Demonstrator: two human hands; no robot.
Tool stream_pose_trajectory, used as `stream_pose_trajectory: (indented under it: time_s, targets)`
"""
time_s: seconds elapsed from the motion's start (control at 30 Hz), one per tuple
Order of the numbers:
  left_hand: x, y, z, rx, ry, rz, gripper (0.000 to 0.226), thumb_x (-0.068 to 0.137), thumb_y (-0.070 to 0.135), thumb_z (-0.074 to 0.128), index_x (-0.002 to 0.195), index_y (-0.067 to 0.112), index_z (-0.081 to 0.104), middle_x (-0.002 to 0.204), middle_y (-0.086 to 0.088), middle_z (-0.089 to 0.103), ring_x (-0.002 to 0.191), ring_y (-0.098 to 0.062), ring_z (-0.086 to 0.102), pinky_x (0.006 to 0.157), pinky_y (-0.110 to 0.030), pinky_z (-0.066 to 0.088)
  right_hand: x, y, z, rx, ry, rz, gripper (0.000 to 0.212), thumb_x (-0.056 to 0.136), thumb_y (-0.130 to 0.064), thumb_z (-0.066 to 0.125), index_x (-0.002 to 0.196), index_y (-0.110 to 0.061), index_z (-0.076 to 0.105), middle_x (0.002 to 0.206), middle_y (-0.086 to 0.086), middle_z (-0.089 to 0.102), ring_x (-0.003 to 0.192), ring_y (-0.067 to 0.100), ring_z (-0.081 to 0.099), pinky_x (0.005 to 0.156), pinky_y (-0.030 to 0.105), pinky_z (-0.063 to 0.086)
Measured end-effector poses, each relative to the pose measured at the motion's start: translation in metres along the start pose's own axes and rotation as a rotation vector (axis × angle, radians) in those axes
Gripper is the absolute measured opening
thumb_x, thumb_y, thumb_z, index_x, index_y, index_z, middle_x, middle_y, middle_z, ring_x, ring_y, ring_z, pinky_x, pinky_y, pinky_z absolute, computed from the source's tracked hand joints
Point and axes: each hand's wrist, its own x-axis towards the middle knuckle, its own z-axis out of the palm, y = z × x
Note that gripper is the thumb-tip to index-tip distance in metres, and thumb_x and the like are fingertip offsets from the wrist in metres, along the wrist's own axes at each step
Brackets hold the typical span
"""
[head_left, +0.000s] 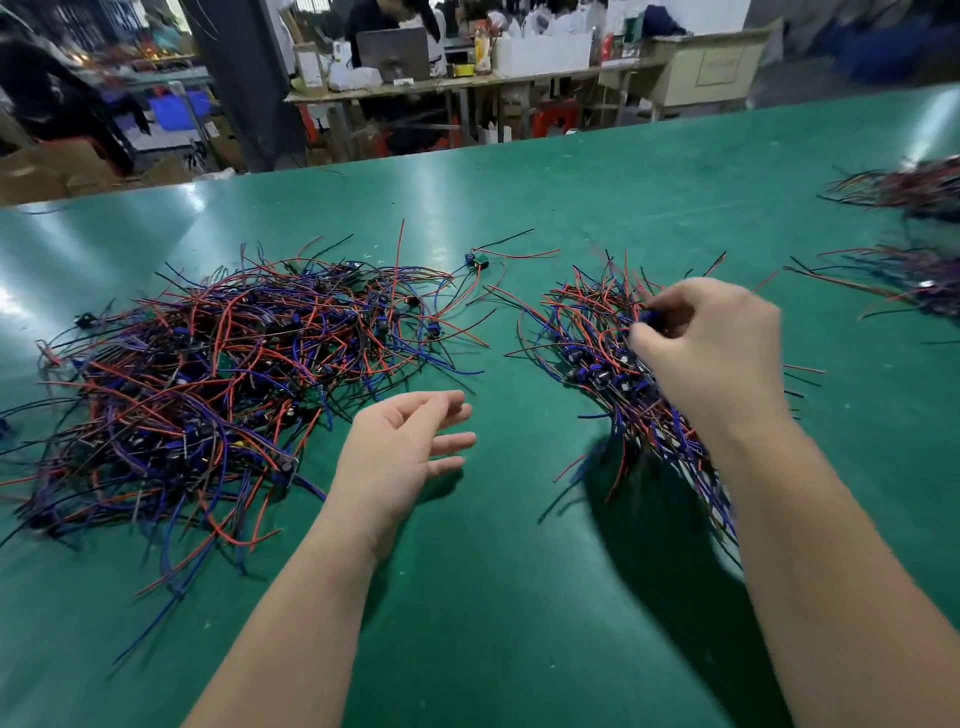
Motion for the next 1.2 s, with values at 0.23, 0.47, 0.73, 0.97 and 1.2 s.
stream_pose_trajectory:
  time_s: [0.23, 0.47, 0.73, 0.97, 1.2]
  targets:
    - [0.009, -0.012, -0.026, 1.045, 0.439, 0.382, 0.029, 0.085, 0.025, 0.059, 0.113, 0.025, 0.065, 0.127, -0.002, 0.055, 0.116, -0.028, 0.045, 0.099, -0.04, 0.034, 0.015, 0.041, -0.004, -0.432, -0.417, 0.319, 0.02, 0.075, -0.008, 0.073, 0.091, 0.0, 0.066, 0.083, 0.019, 0.064, 0.075, 0.029, 0.053, 0.063, 0.027, 0.039]
    - [0.016, -0.015, -0.045, 1.371, 0.463, -0.087, 0.046, 0.088, 0.045, 0.048, 0.131, 0.028, 0.046, 0.154, -0.024, 0.015, 0.14, -0.038, 0.011, 0.113, -0.05, 0.006, 0.017, 0.046, -0.006, -0.499, -0.383, 0.336, 0.011, 0.077, -0.006, 0.067, 0.087, -0.002, 0.071, 0.075, 0.018, 0.06, 0.071, 0.031, 0.05, 0.064, 0.028, 0.039]
    - [0.019, -0.012, -0.048, 1.407, 0.523, -0.091, 0.044, 0.085, 0.047, 0.053, 0.115, 0.014, 0.053, 0.136, -0.014, 0.04, 0.124, -0.034, 0.03, 0.103, -0.044, 0.022, 0.015, 0.036, -0.007, -0.457, -0.317, 0.233, 0.016, 0.08, -0.014, 0.067, 0.084, 0.001, 0.071, 0.077, 0.019, 0.064, 0.07, 0.032, 0.05, 0.064, 0.032, 0.044]
    - [0.02, -0.008, -0.047, 1.399, 0.581, 0.082, 0.026, 0.089, 0.026, 0.053, 0.113, 0.023, 0.061, 0.118, -0.003, 0.055, 0.117, -0.027, 0.042, 0.099, -0.042, 0.024, -0.008, -0.005, 0.01, -0.197, -0.192, -0.078, 0.018, 0.085, -0.022, 0.06, 0.095, -0.012, 0.072, 0.096, 0.013, 0.067, 0.09, 0.031, 0.059, 0.081, 0.038, 0.05]
    - [0.019, -0.015, -0.049, 1.471, 0.463, 0.004, 0.028, 0.091, 0.039, 0.046, 0.108, 0.021, 0.06, 0.143, -0.004, 0.039, 0.13, -0.025, 0.033, 0.109, -0.048, 0.015, -0.022, -0.013, 0.019, -0.096, -0.302, -0.124, 0.015, 0.087, -0.02, 0.059, 0.093, -0.014, 0.071, 0.089, 0.003, 0.068, 0.085, 0.023, 0.06, 0.077, 0.037, 0.051]
